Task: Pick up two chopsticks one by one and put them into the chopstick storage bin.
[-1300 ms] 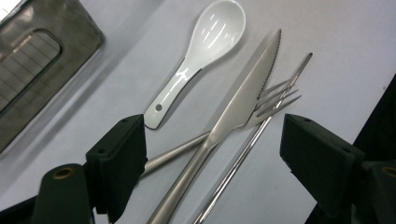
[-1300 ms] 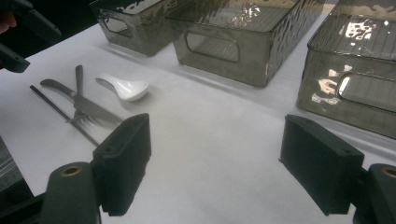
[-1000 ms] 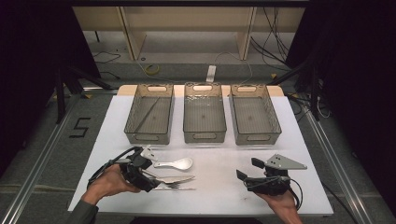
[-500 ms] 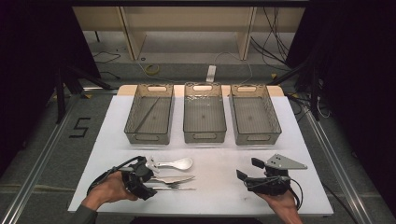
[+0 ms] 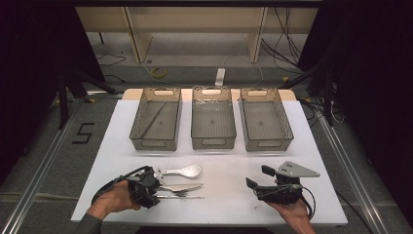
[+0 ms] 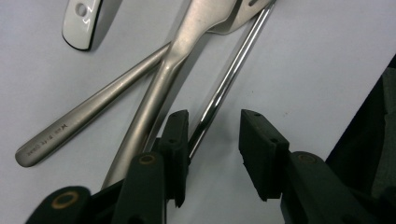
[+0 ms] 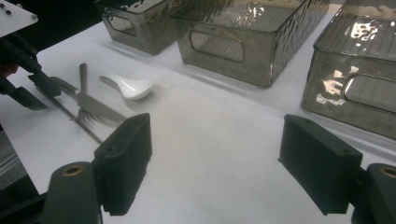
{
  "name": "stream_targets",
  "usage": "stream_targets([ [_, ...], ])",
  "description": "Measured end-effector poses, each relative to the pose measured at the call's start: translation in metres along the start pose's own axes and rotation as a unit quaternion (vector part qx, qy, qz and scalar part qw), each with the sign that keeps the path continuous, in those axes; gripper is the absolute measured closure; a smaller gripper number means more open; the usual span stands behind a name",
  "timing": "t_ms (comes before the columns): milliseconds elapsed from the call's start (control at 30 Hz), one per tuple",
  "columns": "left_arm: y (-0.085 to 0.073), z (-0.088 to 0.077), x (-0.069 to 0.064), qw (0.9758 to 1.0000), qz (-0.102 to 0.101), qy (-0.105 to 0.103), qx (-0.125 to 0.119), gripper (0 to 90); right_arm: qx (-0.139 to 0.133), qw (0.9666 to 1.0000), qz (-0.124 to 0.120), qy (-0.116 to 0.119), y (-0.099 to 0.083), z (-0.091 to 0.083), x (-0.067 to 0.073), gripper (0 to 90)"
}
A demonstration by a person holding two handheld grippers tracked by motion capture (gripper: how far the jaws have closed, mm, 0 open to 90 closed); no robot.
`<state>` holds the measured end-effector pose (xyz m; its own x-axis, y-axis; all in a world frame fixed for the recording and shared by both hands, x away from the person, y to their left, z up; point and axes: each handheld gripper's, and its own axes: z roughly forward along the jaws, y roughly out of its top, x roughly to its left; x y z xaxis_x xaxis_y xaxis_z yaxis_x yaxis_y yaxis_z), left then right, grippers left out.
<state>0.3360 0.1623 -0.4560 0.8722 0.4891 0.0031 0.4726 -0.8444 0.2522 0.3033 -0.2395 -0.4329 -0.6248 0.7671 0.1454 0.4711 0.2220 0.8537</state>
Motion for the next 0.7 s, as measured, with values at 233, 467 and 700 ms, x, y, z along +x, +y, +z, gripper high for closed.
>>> stream_targets([
  [233,-0.0004,0.0057,0.0029,0.9999,-0.002,0.0,0.012,64.8,0.002,1.0,0.0,0.001,0.0,0.0008,0.0006,26.3],
  [467,-0.0001,0.006,0.0024,0.9998,0.005,-0.003,0.02,69.6,0.002,1.0,-0.001,0.002,0.0,0.0007,0.0006,26.4],
  [700,0.0008,0.0065,-0.0014,0.9995,0.021,-0.004,0.024,74.1,0.003,1.0,-0.002,0.002,0.0001,0.0011,0.0007,26.5],
])
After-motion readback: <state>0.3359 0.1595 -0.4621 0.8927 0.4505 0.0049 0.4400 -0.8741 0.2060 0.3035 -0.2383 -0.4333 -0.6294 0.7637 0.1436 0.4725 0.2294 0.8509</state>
